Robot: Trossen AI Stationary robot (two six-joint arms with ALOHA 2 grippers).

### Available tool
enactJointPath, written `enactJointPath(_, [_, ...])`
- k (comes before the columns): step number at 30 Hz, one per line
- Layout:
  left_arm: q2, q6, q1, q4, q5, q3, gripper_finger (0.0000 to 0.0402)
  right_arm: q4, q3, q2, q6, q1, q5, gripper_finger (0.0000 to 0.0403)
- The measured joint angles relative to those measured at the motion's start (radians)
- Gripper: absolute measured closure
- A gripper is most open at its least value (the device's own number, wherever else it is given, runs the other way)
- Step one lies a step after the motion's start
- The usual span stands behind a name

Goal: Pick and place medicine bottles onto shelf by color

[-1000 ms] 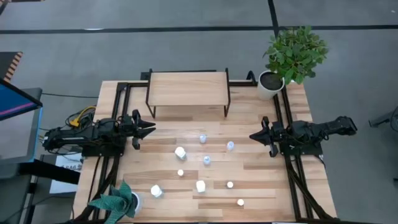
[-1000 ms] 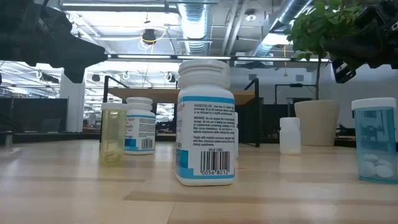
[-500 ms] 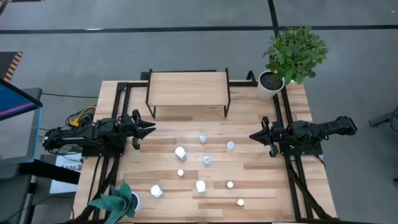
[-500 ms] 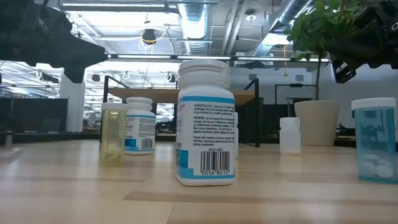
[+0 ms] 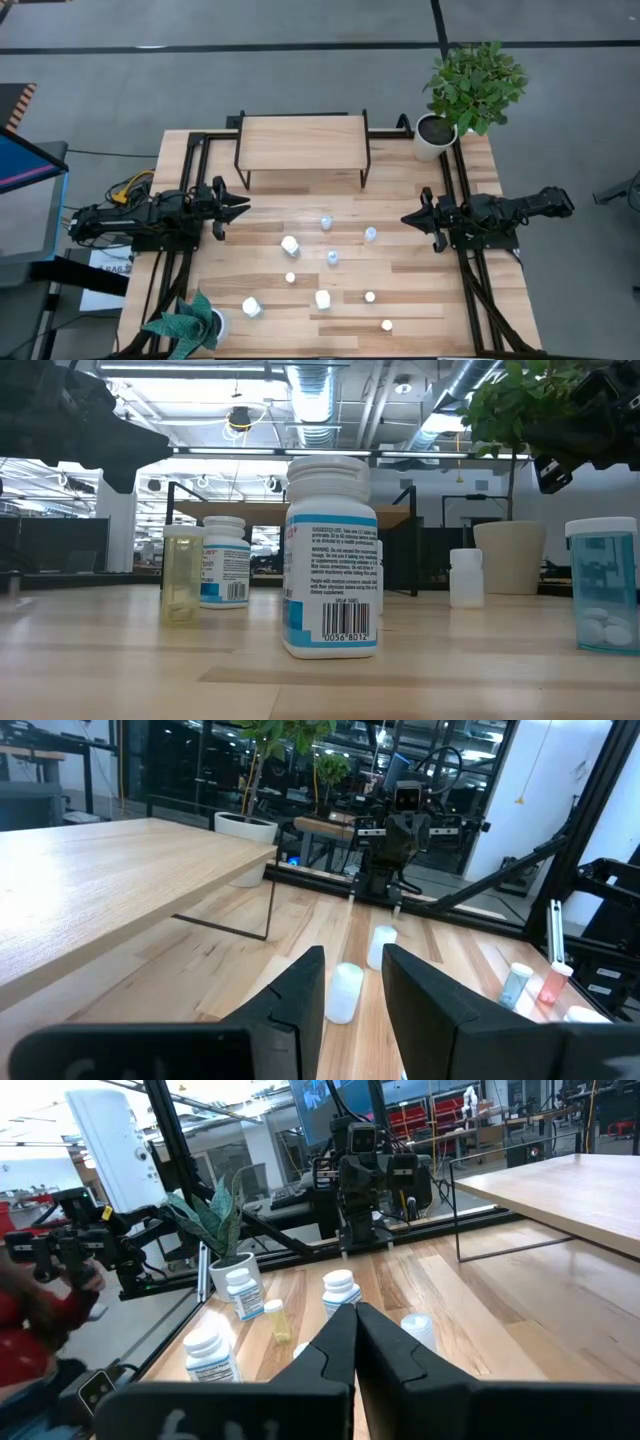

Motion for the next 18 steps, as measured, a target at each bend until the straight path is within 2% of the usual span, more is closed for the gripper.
enactJointPath(8, [0.0, 0.0, 0.0, 0.001, -0.012, 0.0, 0.031, 0.0, 0.0, 0.0, -0.01, 0.0, 0.0, 0.0376])
enactJointPath(13, [0.0, 0.001, 0.0, 0.002, -0.016, 0.0, 0.031, 0.021, 0.0, 0.0, -0.108, -0.001, 0.004, 0.0374])
enactJointPath(18, [0.0, -0.038, 0.0, 0.003, -0.025, 0.0, 0.031, 0.068, 0.0, -0.001, -0.121, -0.002, 0.008, 0.0376])
